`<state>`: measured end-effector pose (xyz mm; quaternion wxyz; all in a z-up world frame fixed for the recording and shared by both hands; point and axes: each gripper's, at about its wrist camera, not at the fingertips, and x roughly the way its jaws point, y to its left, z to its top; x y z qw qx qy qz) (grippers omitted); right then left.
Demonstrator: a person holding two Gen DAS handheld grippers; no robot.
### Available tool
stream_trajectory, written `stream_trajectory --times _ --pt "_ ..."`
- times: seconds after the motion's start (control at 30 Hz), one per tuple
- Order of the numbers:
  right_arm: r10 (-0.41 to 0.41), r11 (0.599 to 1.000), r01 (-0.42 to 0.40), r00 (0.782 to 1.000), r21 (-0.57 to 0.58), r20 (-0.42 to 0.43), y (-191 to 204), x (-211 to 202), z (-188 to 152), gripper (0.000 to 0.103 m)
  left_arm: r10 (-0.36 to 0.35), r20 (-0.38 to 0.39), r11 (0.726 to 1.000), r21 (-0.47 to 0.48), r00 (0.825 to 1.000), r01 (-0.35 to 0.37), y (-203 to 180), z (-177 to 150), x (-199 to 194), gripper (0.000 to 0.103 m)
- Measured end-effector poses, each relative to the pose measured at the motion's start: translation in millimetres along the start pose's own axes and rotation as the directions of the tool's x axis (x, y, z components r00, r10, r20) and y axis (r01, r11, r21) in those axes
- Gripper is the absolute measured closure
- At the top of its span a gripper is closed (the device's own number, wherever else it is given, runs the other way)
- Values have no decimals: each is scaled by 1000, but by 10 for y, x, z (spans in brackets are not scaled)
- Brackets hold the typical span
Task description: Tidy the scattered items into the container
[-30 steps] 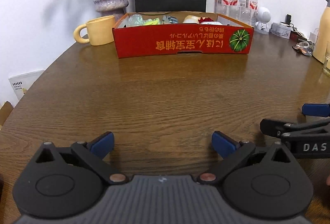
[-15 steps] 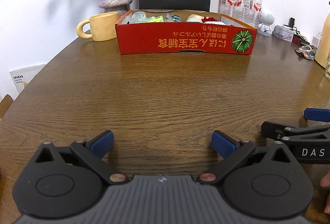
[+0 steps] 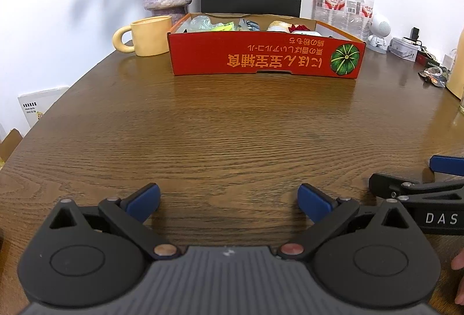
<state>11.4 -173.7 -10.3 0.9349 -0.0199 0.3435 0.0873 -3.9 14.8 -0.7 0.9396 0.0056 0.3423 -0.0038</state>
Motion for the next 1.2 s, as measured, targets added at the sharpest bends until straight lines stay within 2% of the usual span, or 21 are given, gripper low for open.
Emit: stream_trajectory --times 1.2 --pt "8 1000 -8 1000 -8 -1 3 -28 -10 0 8 0 1000 -7 1000 -7 11 0 15 0"
